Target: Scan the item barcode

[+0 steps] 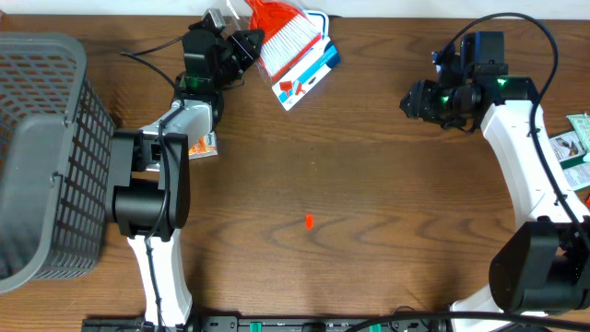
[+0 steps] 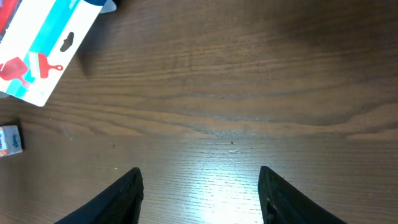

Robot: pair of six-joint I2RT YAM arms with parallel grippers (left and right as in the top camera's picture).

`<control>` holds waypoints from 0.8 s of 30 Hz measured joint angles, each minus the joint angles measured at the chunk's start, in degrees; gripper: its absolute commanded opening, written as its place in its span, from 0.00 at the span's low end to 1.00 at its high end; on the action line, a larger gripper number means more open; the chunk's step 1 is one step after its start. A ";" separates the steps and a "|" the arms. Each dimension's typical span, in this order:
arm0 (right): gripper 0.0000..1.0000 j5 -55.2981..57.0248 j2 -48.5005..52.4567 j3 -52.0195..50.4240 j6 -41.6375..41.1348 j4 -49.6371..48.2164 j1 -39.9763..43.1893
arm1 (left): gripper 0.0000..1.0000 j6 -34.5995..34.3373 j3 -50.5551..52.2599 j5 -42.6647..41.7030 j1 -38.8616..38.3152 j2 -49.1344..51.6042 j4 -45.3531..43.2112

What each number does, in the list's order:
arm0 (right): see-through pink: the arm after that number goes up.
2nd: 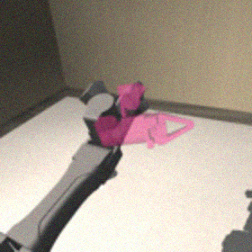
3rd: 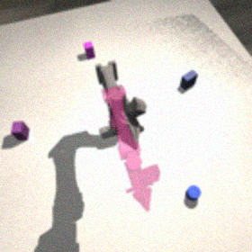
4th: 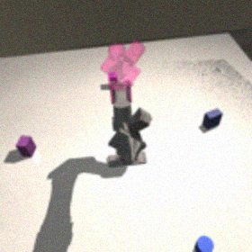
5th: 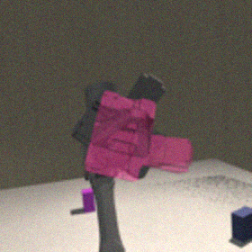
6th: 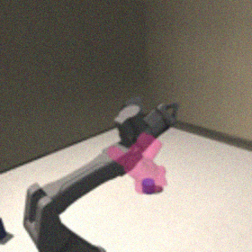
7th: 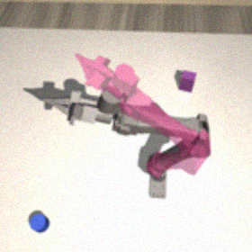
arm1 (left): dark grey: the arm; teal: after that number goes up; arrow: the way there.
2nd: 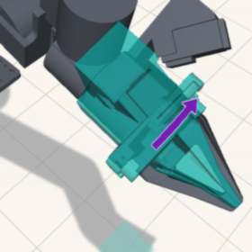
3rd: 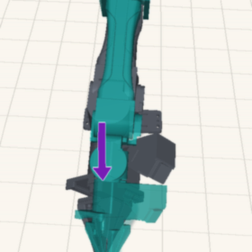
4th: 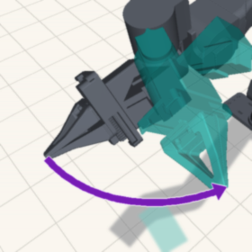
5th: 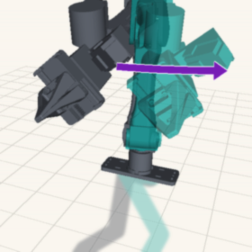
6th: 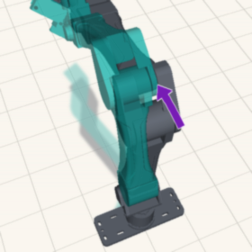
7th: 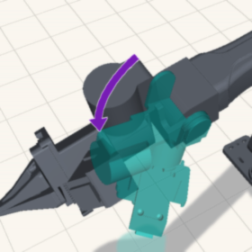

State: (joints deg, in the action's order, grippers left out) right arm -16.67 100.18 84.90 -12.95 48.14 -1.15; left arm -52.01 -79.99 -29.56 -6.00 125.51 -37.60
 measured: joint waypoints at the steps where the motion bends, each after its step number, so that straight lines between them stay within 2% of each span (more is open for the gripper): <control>1: 0.56 0.00 0.00 0.00 0.00 -0.02 0.00 | 0.07 -0.57 0.00 -0.02 0.00 0.22 -0.94; 5: 0.56 0.00 0.00 0.00 0.00 -0.02 -0.02 | 0.07 -2.69 -0.42 -0.02 0.00 1.95 -4.39; 15: 0.56 0.00 0.00 0.00 0.00 -0.46 -0.02 | 0.08 -4.98 -0.42 -0.04 0.00 3.72 -4.70; 20: 0.49 -0.02 0.00 0.00 0.07 -0.52 -0.02 | 0.07 -5.03 -0.42 -0.59 0.00 3.72 -4.83; 24: 0.47 0.00 0.00 0.00 0.20 -1.27 0.00 | 0.07 -5.20 -0.42 -3.15 0.02 3.72 -6.67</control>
State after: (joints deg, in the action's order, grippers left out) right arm -16.67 100.18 84.90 -12.75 46.87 -1.15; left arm -57.21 -80.40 -32.71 -5.98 129.23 -44.27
